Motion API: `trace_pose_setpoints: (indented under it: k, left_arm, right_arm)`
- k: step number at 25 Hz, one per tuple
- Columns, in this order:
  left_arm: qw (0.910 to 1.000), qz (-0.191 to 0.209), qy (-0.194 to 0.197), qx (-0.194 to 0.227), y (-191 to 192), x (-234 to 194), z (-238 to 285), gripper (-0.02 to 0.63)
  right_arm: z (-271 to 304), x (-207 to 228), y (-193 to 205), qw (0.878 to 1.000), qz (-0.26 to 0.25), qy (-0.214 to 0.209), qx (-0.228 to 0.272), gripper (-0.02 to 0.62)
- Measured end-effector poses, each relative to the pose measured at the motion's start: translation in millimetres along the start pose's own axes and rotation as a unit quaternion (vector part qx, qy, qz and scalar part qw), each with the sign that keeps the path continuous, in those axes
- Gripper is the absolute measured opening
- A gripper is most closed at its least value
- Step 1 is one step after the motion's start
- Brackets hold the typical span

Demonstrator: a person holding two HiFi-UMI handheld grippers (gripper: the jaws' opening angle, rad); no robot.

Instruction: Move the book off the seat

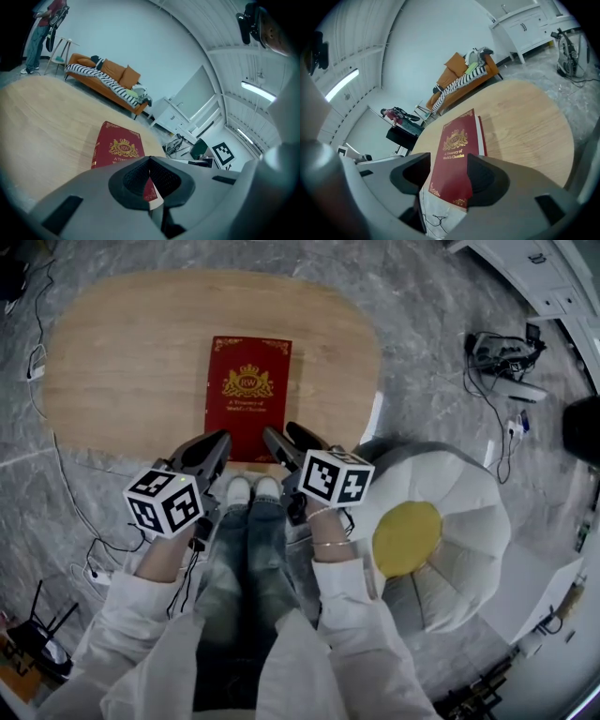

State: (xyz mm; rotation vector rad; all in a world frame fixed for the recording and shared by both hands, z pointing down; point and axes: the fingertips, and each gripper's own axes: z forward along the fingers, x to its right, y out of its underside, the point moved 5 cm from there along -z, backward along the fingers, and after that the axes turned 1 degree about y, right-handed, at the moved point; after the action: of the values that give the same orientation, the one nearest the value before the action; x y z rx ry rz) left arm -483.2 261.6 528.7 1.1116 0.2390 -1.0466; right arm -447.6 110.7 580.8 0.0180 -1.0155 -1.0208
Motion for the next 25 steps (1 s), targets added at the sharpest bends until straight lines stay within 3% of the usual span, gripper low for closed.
trace_pose_setpoints:
  k: [5, 11, 19, 25]
  left_arm:
    - [1.0, 0.008, 0.001, 0.0, -11.2, 22.2, -26.7, 0.006]
    - [0.9998, 0.016, 0.002, 0.01, -41.5, 58.0, -66.4, 0.006]
    - [0.9987, 0.026, 0.02, 0.039, -86.0, 110.6, -112.2, 0.006]
    - [0.9942, 0.053, 0.042, 0.084, -141.2, 149.7, -144.2, 0.006]
  right_arm:
    - [-26.0, -33.7, -10.6, 1.0, -0.018, 0.006, 0.012, 0.146]
    - [-72.7, -91.4, -40.1, 0.999, -0.02, -0.018, 0.041, 0.073]
    - [-135.6, -180.1, -79.6, 0.992, -0.099, -0.045, 0.069, 0.048]
    - [-177.7, -240.0, -116.7, 0.98, -0.146, -0.088, 0.1, 0.03]
